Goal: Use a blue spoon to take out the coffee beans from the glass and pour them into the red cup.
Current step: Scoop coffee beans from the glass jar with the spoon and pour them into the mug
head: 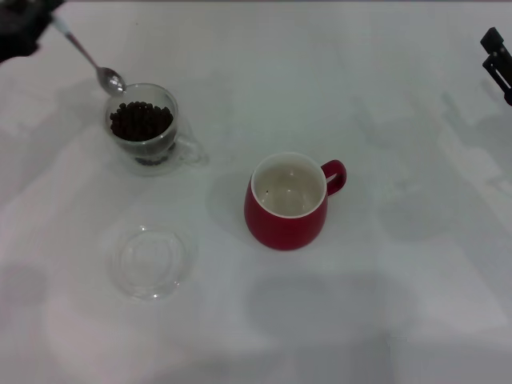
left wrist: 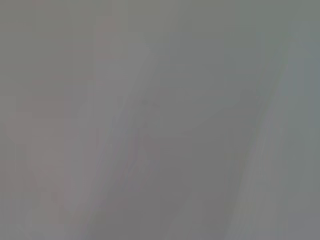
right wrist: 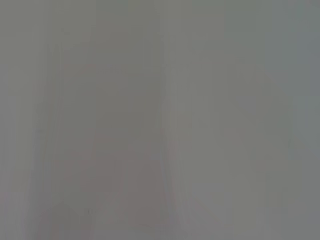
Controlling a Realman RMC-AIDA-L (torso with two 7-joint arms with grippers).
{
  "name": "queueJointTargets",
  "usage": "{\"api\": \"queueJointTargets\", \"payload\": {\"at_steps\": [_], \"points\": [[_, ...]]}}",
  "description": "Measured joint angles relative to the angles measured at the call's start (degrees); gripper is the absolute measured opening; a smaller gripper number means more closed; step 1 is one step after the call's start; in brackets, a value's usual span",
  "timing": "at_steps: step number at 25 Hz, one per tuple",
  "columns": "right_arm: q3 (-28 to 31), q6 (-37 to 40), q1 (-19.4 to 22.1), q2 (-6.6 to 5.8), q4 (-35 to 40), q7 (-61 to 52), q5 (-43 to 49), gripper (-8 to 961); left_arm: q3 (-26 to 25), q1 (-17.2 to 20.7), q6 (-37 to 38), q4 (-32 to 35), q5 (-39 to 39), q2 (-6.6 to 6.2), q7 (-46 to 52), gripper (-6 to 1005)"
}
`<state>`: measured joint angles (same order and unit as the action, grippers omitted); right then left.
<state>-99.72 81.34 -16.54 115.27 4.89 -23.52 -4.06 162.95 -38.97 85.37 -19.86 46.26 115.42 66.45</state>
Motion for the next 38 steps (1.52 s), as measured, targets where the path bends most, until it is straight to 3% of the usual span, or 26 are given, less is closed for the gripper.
{"api": "queueJointTargets", "payload": {"at_steps": [4,13,20,26,38], "points": [[-0.1,-0.4,0.1,0.04,0.2,-0.8,0.1,761,0.0,-2.7,-6.5,1.5,-3.3,1.39,-4.7,136],[0.2,-0.5,0.1,0.04,-0.1,-2.1,0.0,761,0.0,-3.7,-12.1,5.4,-6.4,2.17,-7.4,135],[0.2,-0.5,0.1,0.04,0.2,-2.1,-0.1,761,-0.2,-1.6,-12.1,5.6,-5.0,2.68,-0.6,136],[0.2,-0.6,0.1,0.04,0.2,-2.1,-0.1,761,-0.1,2.9,-11.7,6.1,0.7,2.67,7.5,136],[-0.1,-1.7,-0.2,0.13,0.4,-2.1,-0.1,761,-0.1,3.6,-11.4,6.1,0.7,1.95,18.8,136]]}}
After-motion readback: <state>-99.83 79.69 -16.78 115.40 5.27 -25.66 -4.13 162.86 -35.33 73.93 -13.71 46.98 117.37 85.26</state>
